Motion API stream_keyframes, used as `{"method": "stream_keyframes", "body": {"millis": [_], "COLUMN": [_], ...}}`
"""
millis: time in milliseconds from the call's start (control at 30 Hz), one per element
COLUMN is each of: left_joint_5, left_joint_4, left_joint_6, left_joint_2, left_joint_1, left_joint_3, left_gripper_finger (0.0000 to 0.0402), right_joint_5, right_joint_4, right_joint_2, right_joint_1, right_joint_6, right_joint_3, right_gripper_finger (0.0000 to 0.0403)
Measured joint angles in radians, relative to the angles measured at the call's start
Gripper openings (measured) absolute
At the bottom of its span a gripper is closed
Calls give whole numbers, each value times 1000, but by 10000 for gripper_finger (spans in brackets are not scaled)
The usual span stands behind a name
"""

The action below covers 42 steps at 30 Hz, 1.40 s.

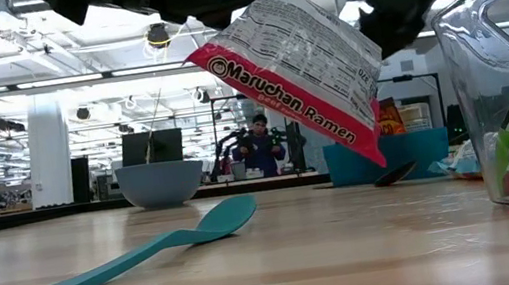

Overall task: Pick & Place Food Item
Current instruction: Put the red noodle pack into the transparent bin

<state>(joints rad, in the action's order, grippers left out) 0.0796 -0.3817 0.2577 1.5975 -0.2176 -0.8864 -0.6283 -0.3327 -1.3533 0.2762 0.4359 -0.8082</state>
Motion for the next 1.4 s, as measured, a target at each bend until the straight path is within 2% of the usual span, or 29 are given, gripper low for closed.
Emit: {"method": "stream_keyframes", "body": {"millis": [133,400,667,867,1400], "left_joint_5": [0,0,0,0,-5], "left_joint_4": [0,1,36,91,112], "left_joint_6": [0,0,-2,-4,-4], "left_joint_2": [0,0,1,1,1], "left_joint_1": [0,0,0,0,0], "left_joint_3": [0,0,0,0,0], "left_gripper_finger": [0,0,0,0,0], "right_joint_5": [55,269,508,655,684], "right_joint_4": [88,214,208,205,190], "right_joint_2": [0,0,0,0,0], "right_joint_1": [-50,-185,-280,-272,-135], "right_joint_6": [-60,-156,-234,-234,-206], "right_joint_3": [23,59,61,61,61], "right_gripper_finger": [0,0,0,0,0]}}
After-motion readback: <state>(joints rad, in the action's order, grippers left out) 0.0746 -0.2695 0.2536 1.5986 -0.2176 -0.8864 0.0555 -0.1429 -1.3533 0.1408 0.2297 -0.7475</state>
